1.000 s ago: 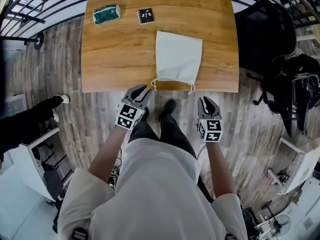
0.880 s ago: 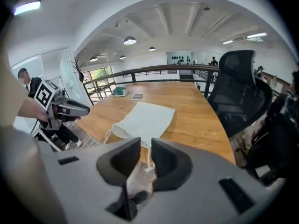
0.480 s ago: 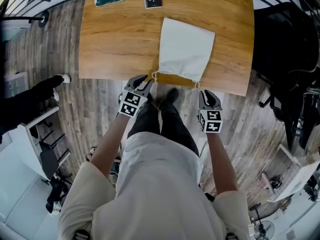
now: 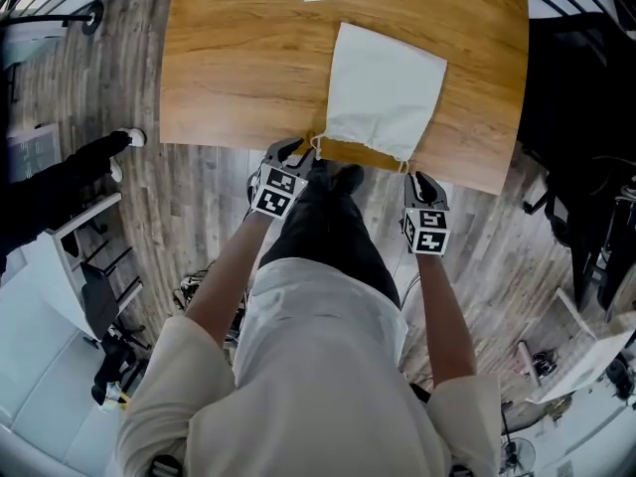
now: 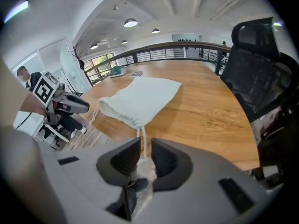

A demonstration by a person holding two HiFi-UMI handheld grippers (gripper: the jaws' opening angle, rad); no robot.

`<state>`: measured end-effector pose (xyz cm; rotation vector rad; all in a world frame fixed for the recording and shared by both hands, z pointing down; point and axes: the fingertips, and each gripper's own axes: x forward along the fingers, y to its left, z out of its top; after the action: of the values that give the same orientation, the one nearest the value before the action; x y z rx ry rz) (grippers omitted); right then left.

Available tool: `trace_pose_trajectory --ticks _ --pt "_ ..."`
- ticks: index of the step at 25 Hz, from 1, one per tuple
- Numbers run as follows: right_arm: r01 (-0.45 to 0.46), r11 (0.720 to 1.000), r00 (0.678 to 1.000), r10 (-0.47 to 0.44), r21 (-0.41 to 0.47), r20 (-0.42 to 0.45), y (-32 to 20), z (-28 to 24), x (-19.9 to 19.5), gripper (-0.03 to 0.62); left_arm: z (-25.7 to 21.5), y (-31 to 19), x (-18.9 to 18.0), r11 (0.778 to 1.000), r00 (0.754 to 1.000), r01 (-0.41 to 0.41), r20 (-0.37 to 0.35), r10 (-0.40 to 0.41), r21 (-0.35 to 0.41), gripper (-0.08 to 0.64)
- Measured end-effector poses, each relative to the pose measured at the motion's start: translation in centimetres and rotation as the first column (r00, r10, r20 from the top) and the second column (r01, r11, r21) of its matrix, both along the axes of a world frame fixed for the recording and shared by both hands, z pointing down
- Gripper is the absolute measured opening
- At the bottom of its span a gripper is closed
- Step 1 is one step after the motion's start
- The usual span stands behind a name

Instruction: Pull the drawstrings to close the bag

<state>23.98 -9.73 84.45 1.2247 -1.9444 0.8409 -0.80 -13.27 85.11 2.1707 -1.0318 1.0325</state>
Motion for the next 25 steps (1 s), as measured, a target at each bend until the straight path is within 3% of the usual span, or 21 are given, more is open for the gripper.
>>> trace_pose_trajectory --ticks 11,25 --pt "-0.01 0.999 1.0 0.01 -0.052 0.009 -0.8 1.8 -0.4 0.058 2.7 -1.3 0.7 0.995 0.994 -0.082 0.068 0.085 -0.048 0.114" --pt "0.048 0.994 0.999 -0.049 -0.103 -0.014 -1.7 3.7 -1.6 0.058 3.5 -1.8 1.9 0.976 0.961 -0.213 0.173 0.218 -0.045 0.111"
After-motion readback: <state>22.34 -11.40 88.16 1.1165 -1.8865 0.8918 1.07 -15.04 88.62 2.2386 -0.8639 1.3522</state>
